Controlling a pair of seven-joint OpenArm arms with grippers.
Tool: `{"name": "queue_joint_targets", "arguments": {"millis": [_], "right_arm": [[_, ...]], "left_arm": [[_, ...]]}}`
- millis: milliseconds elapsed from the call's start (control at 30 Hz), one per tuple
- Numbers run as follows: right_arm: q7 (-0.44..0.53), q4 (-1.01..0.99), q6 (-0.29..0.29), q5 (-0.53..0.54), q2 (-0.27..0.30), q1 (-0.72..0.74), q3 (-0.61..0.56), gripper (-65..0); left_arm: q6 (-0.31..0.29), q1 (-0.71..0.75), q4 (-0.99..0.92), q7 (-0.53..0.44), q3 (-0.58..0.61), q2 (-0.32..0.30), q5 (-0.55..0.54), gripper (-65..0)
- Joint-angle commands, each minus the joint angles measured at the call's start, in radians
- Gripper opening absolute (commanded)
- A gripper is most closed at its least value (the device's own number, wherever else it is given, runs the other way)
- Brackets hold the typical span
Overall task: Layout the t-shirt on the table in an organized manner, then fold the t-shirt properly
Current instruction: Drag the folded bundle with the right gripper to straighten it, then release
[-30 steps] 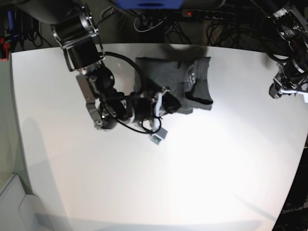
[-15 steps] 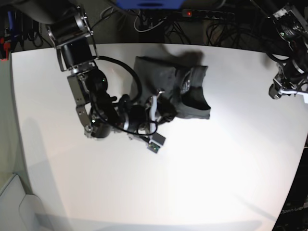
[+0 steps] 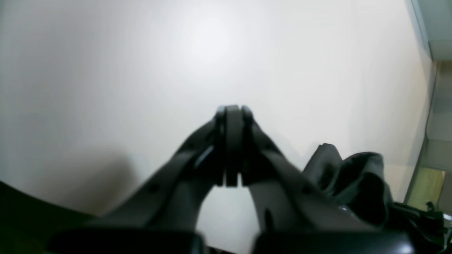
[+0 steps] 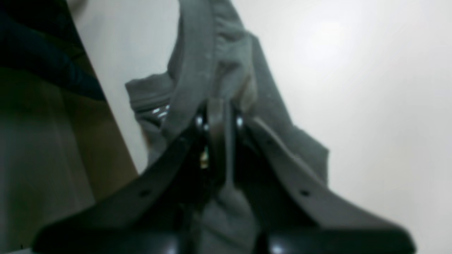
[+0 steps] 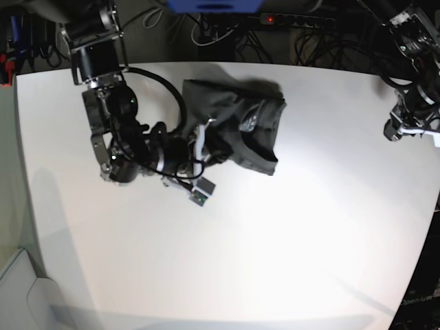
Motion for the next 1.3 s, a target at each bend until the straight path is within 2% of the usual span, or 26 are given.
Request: {"name": "queue_joint_targets", "arguments": {"millis": [0, 167, 200, 267, 467, 533, 600, 700, 767, 967, 1000, 1267], "right_arm": [[0.021, 0.017, 0.007, 0.018, -0.002, 0.021, 0.004, -64.3], [0.023, -0.043, 0.007, 0.016, -0.007, 0.031, 0.004, -63.8], [0.024, -0.066, 0.007, 0.016, -0.007, 0.036, 0.007, -62.1], [0.037, -0.103, 0.007, 0.016, -0.008, 0.061, 0.010, -56.9], [0.063, -0.129, 0.007, 0.024, -0.005, 0.073, 0.019, -34.0], [0.060, -0.114, 0.007, 0.024, -0.011, 0.071, 0.053, -28.9], [0.058, -0.068, 0.007, 0.024, -0.030, 0.062, 0.088, -26.9], [0.057, 0.017, 0.007, 0.024, -0.034, 0.019, 0.134, -29.5], [0.057, 0.070, 0.007, 0.024, -0.034, -0.004, 0.148, -34.1], [0.029, 0.124, 0.007, 0.024, -0.036, -0.105, 0.206, -62.2], [0.034, 0.125, 0.007, 0.024, -0.036, -0.122, 0.215, -65.0], [0.060, 0.121, 0.007, 0.022, -0.053, -0.205, 0.218, -65.0]], "left_arm": [[-0.003, -0.009, 0.016, -0.011, -0.004, -0.015, -0.020, -64.8], [-0.003, -0.003, 0.016, -0.011, -0.004, -0.015, -0.020, -64.8], [-0.003, -0.002, 0.016, -0.011, -0.004, -0.015, -0.020, -64.8], [-0.003, 0.000, 0.016, -0.011, -0.004, -0.015, -0.020, -64.8], [-0.003, 0.000, 0.016, -0.011, -0.004, -0.015, -0.020, -64.8], [-0.003, 0.000, 0.016, -0.011, -0.002, -0.015, -0.020, -64.8], [-0.003, -0.003, 0.016, -0.011, -0.002, -0.015, -0.020, -64.8], [-0.003, -0.006, 0.025, -0.008, -0.002, -0.015, -0.021, -64.8], [-0.003, -0.009, 0.026, -0.005, -0.002, -0.015, -0.023, -64.8], [-0.003, -0.016, 0.020, -0.011, -0.002, -0.020, -0.093, -64.8], [-0.003, -0.016, 0.019, -0.011, -0.002, -0.023, -0.104, -64.8], [-0.003, -0.017, 0.017, -0.011, -0.002, -0.023, -0.107, -64.8]]}}
